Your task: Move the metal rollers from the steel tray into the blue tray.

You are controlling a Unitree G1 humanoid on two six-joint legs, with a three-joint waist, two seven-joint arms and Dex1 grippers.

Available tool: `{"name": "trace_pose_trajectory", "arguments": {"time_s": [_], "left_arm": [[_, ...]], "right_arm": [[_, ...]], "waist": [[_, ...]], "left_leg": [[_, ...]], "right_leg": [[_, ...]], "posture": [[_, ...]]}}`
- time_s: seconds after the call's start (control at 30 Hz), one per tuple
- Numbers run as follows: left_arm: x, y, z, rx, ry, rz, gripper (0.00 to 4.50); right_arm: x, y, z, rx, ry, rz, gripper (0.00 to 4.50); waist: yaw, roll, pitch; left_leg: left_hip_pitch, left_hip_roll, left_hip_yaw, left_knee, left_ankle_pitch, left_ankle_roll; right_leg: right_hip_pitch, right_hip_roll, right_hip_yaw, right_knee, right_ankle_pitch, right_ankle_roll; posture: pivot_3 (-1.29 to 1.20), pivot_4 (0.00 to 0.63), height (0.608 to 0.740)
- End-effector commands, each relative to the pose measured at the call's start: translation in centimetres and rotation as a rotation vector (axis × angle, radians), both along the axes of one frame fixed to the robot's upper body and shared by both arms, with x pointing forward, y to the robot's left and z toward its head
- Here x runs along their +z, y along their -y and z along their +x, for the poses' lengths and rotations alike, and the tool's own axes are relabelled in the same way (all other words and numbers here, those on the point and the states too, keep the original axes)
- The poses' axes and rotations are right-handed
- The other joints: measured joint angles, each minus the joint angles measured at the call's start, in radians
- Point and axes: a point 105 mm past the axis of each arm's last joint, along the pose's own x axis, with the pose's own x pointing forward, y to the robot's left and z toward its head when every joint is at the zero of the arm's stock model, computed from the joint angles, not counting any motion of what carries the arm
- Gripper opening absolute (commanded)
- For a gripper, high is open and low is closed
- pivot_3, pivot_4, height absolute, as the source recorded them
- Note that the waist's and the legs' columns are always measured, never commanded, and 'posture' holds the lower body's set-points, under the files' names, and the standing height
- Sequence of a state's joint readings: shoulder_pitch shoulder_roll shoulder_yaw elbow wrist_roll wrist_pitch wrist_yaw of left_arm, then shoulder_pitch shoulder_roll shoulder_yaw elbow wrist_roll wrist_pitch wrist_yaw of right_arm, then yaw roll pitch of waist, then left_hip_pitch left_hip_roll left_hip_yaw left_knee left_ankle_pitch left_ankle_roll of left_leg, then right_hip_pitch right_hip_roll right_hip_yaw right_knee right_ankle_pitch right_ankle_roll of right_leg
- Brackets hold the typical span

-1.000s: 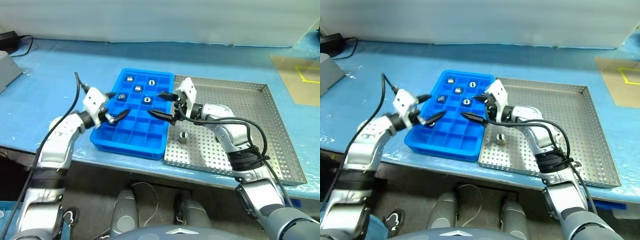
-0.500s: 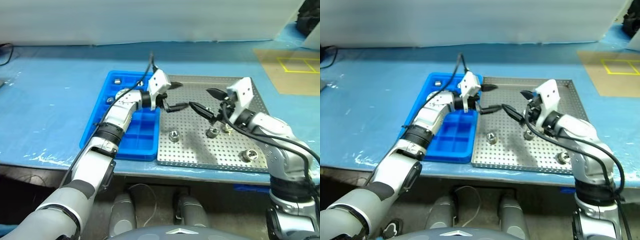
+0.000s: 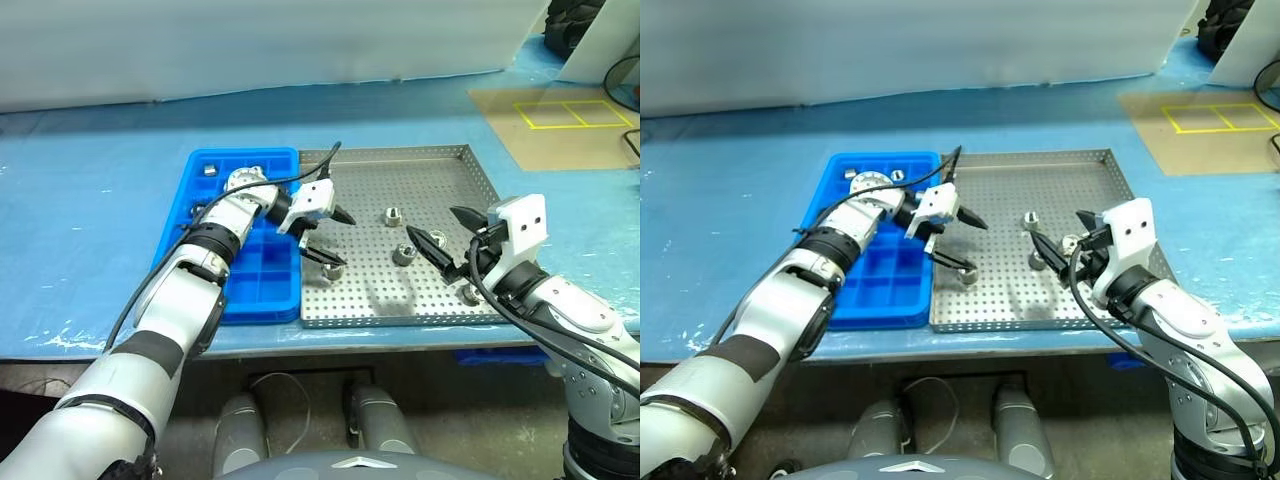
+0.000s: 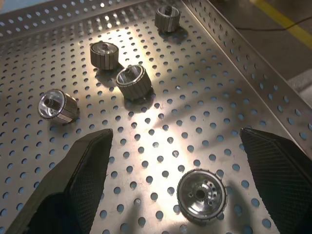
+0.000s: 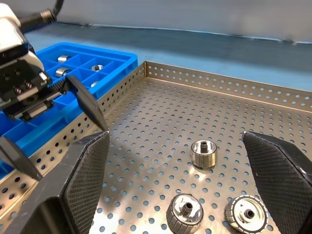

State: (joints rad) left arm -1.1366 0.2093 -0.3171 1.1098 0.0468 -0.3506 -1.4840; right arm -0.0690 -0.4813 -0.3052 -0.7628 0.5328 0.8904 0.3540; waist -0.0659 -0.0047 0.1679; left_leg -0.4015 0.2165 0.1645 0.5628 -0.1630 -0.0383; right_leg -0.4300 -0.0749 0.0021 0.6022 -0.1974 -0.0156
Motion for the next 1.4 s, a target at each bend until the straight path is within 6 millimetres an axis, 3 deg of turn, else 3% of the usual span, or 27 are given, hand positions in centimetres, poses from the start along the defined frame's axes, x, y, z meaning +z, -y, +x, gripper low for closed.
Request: {"name": "trace_pose_trajectory", "arguments": {"time_s": [0.03,0.27,0.47,0.8,0.9,1.03,1.17,1.27,1.4], "left_arm": [[-0.6,0.4,-0.3,-0.059,0.049,0.093,4.4],[-1.2,0.7,-0.7,-0.133,0.082,0.187,4.4],[-2.7,-0.9,-0.3,-0.145,0.146,0.338,4.4],[-3.1,-1.3,0.9,-0.099,0.226,0.435,4.4],[-3.2,-1.3,0.7,-0.12,0.237,0.436,3.82],[-3.3,-1.4,0.6,-0.125,0.235,0.434,2.46],[-3.3,-1.5,0.2,-0.143,0.199,0.424,2.46],[-3.2,-1.7,0.2,-0.151,0.205,0.417,1.9],[-2.5,-1.2,0.5,-0.104,0.197,0.348,1.84]], "right_arm": [[1.2,-0.4,-0.3,0.009,0.054,-0.007,4.5],[0.9,-0.6,-0.2,0.001,0.05,-0.005,4.5],[0.6,-0.7,-0.3,-0.012,0.049,0.007,4.5],[0.2,-0.9,0.0,-0.029,0.056,0.027,4.5],[0.2,-0.8,0.1,-0.034,0.06,0.029,4.5],[0.2,-0.9,0.3,-0.029,0.066,0.032,4.5],[0.2,-1.1,0.4,-0.02,0.067,0.035,4.5],[0.2,-1.3,0.5,-0.011,0.066,0.037,4.5],[0.1,-1.7,0.7,0.01,0.066,0.036,4.5]], "waist": [[-0.003,0.0,0.0],[-0.004,0.0,0.0],[-0.012,0.0,0.0],[-0.058,0.0,0.0],[-0.059,0.0,0.0],[-0.066,0.0,0.0],[-0.072,0.0,0.0],[-0.081,0.0,0.0],[-0.085,0.0,0.0]], "left_leg": [[-0.001,0.0,0.0,0.0,-0.001,0.001],[-0.001,0.0,0.0,0.0,-0.003,0.005],[0.0,0.0,0.0,0.0,-0.003,0.005],[0.0,0.001,0.0,0.001,-0.003,0.004],[0.0,0.0,0.0,0.001,-0.003,0.004],[0.0,0.0,0.0,0.001,-0.003,0.005],[0.0,0.001,0.0,0.0,-0.003,0.006],[0.0,0.001,0.0,0.001,-0.004,0.007],[0.0,0.001,0.0,0.001,-0.004,0.007]], "right_leg": [[0.0,0.0,0.0,0.0,0.0,0.0],[0.0,0.0,0.0,0.0,0.004,-0.005],[0.0,0.0,0.0,0.0,0.002,-0.001],[0.0,0.0,0.0,0.0,0.0,0.001],[0.0,0.0,0.0,-0.001,0.0,0.001],[0.0,0.0,0.0,0.0,0.0,0.001],[0.0,0.001,-0.001,0.0,0.0,0.001],[0.0,0.0,-0.001,-0.001,0.001,0.001],[0.0,0.001,-0.001,-0.001,0.001,0.0]], "posture": [[-0.65,0.15,0.74],[-0.67,0.15,0.74],[-0.69,0.15,0.74],[-0.69,0.15,0.74],[-0.68,0.15,0.74],[-0.67,0.15,0.74],[-0.67,0.15,0.74],[-0.66,0.15,0.74],[-0.64,0.15,0.74]]}}
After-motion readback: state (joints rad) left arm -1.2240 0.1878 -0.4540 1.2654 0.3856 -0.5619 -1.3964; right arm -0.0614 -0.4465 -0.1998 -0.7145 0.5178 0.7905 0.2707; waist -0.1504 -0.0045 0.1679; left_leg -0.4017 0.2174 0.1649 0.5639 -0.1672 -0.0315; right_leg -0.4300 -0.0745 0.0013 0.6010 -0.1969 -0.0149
